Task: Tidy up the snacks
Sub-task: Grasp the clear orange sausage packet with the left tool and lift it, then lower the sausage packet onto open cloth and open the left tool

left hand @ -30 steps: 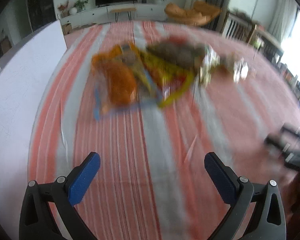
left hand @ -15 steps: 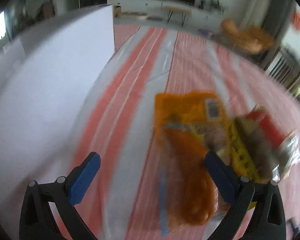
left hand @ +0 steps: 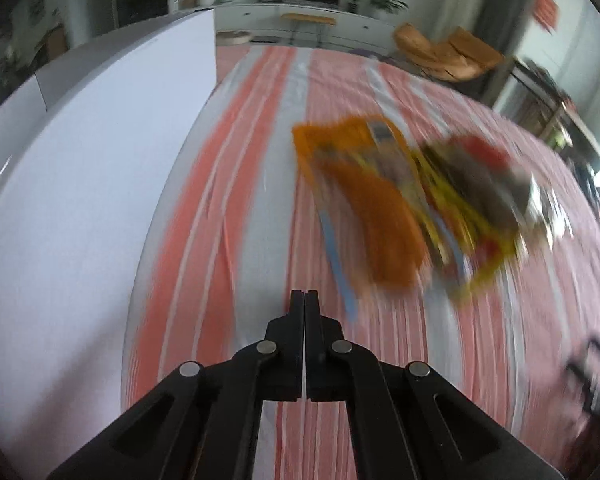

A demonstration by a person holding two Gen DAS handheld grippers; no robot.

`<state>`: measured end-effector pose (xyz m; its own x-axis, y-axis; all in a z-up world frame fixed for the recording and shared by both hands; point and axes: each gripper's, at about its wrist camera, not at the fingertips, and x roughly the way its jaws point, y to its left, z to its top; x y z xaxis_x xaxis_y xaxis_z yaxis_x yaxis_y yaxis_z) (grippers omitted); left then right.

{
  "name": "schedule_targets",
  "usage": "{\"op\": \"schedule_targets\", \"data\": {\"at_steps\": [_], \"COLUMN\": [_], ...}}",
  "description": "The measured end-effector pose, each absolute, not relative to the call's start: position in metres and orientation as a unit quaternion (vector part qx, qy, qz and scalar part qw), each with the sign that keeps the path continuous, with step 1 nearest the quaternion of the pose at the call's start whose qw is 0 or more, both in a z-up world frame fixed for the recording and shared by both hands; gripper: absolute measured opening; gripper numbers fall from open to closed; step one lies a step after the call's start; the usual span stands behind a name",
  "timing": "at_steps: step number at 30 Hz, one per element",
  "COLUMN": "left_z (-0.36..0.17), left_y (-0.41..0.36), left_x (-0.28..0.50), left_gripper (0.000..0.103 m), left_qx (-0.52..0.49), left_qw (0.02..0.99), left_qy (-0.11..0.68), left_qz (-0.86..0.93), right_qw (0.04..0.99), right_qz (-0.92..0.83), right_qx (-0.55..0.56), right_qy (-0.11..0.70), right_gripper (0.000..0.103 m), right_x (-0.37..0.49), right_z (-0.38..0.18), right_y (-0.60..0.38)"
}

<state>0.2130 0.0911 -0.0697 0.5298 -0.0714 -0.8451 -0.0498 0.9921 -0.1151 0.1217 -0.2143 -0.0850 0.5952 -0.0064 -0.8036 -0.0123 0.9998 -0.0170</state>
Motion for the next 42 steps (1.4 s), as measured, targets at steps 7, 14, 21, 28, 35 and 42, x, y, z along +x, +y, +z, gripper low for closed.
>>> {"op": "schedule_targets", "data": {"at_steps": [7,14,21,28,35,42], "left_z": [-0.064,-0.063,-0.051,-0.044,-0.069,-0.074], "left_y": [0.079,0.088,0.064,0.067,0.042,0.06], "left_x": [0.152,0.157,0.178,0.284,0.313,0.248], "left_gripper": [0.003,0.073,0.081,0.08,0.071,0.056], "left_qx": [-0.019,-0.145,-0.102,-0.12,-0.061,-0.016], "left_qw": [0.883,0.876,0.883,0.867,0.865,0.877], "left_qy": [0.469,0.45,0.452,0.483,0.495,0.478], "left_qz": [-0.025,-0.091,-0.077,-0.016,-0.051,-0.04], "right_qw": [0.893,0.893,0.893,0.893,0.894,0.893], "right_qz": [0.002,0.002,0.003,0.003,0.005,0.005], "right_qx": [-0.01,-0.01,-0.009,-0.01,-0.008,-0.009], "right_qy": [0.45,0.45,0.449,0.45,0.449,0.449], "right_gripper": [0.102,0.102,0.102,0.102,0.102,0.102], "right_x": [0.122,0.122,0.122,0.123,0.122,0.121], "right_z": [-0.085,-0.085,-0.085,-0.085,-0.084,-0.083], "right_y": [-0.215,-0.214,-0.214,-0.214,-0.214,-0.214]}}
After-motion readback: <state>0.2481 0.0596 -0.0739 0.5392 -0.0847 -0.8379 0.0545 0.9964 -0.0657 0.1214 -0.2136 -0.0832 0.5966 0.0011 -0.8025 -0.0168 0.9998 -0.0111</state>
